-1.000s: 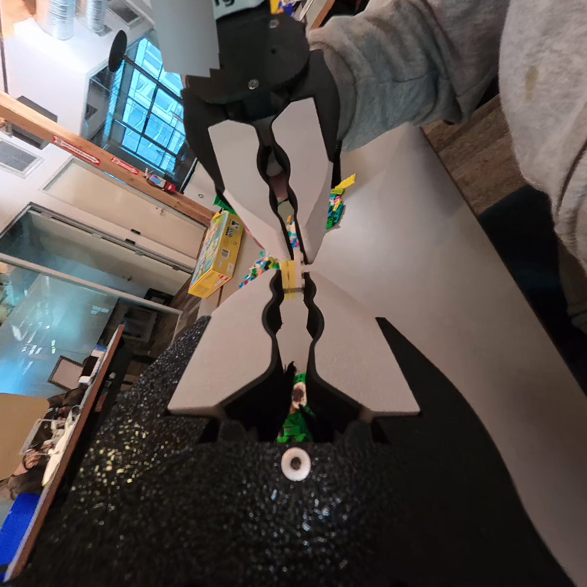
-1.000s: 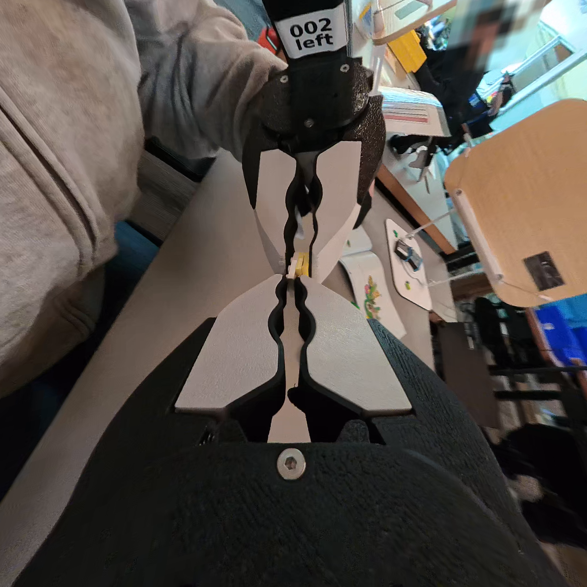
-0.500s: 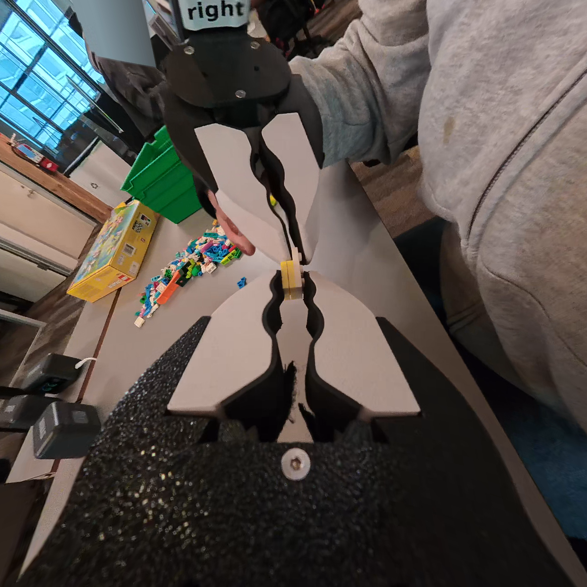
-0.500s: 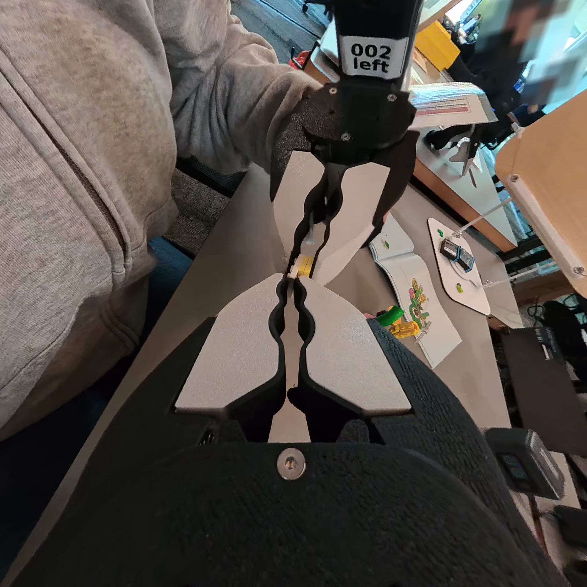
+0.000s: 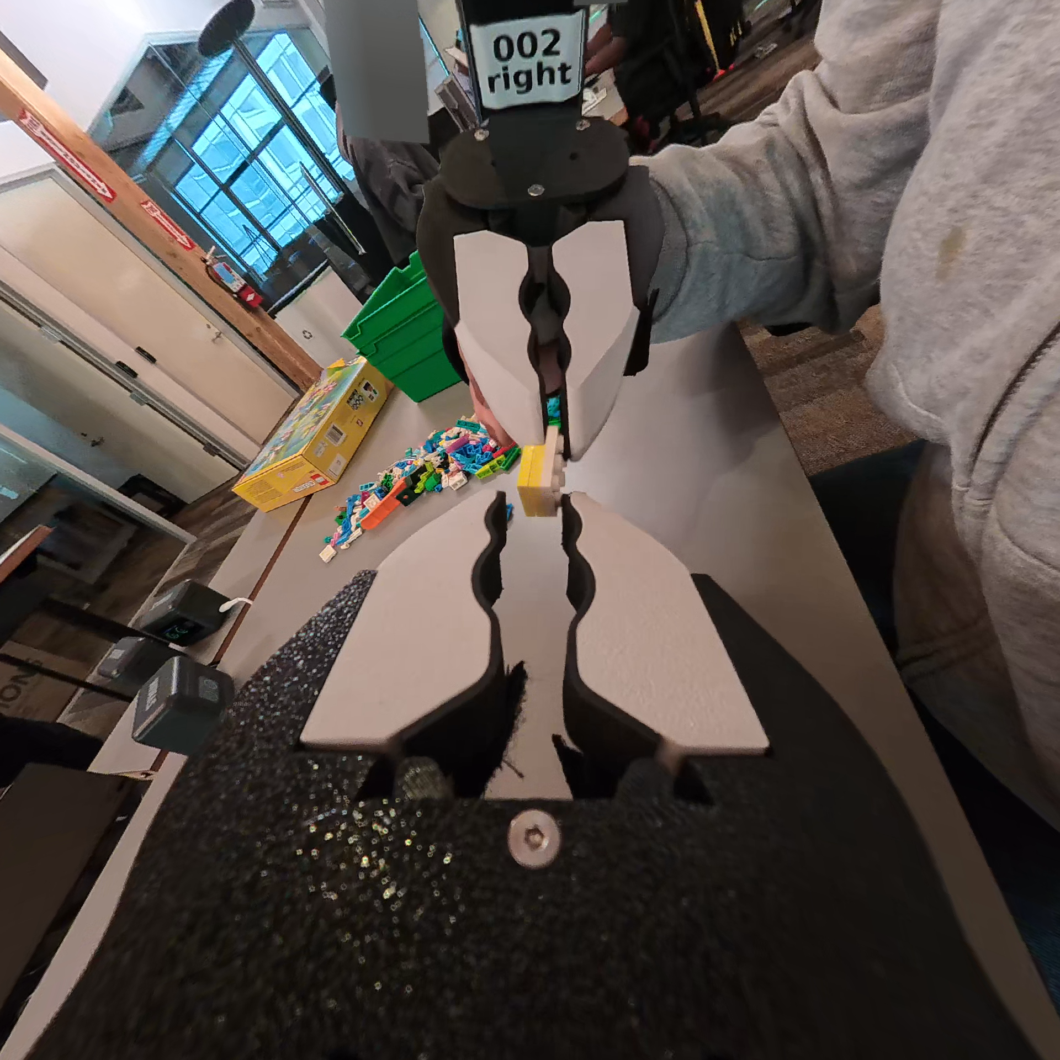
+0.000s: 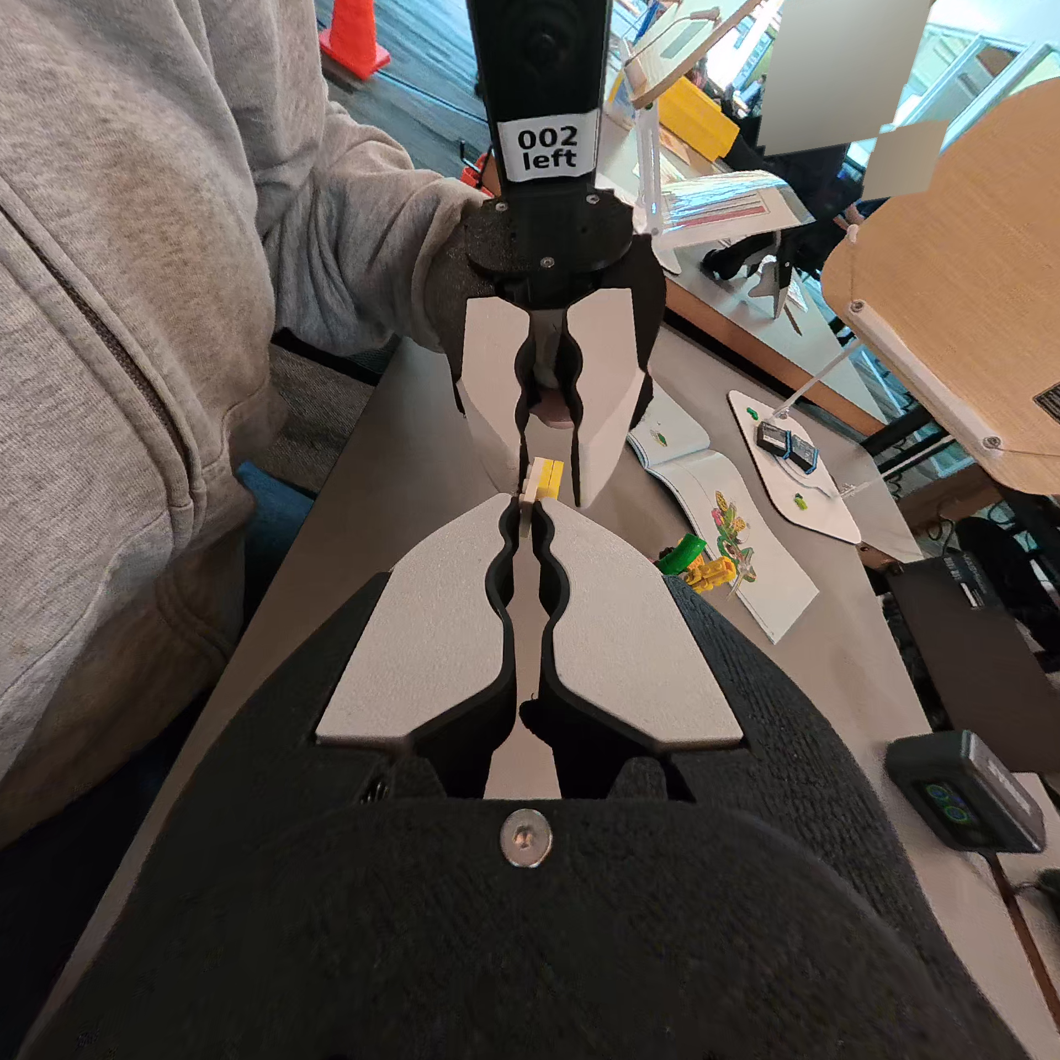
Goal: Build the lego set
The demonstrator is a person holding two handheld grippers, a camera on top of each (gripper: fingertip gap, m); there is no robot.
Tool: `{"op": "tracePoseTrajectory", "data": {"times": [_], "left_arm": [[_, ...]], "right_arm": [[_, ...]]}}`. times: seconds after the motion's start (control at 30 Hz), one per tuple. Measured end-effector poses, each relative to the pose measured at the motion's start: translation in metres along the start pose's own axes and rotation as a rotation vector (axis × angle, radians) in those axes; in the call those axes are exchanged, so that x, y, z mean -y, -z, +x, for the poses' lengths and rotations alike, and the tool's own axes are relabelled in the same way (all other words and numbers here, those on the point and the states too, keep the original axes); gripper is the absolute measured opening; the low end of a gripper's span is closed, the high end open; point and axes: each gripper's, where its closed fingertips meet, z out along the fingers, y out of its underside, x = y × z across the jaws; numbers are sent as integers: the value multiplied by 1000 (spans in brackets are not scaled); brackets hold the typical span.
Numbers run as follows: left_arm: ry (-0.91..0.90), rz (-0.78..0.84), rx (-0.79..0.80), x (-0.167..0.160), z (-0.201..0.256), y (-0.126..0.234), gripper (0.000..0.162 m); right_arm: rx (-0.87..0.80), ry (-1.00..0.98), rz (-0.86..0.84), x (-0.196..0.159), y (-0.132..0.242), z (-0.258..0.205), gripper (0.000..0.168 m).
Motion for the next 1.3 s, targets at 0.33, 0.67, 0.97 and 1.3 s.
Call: {"op": "tracePoseTrajectory", "data": {"times": [0.33,0.67,0.97,1.3], "left_arm": [[6,6,12,3,-4,1,12],[-3,-36,2,-4,-2,-1,11],[-32,-77,-15,-7,0,-5,11],[-13,-63,-55,-10,6,-8,11]], "right_arm": [[-37,-96,72,2,3,6,8],[-62,-84,53,-3,-4,8,14],[-84,-36,34,-5,-5,8,10],[-40,-106,83,-10,-5,3,10]]}}
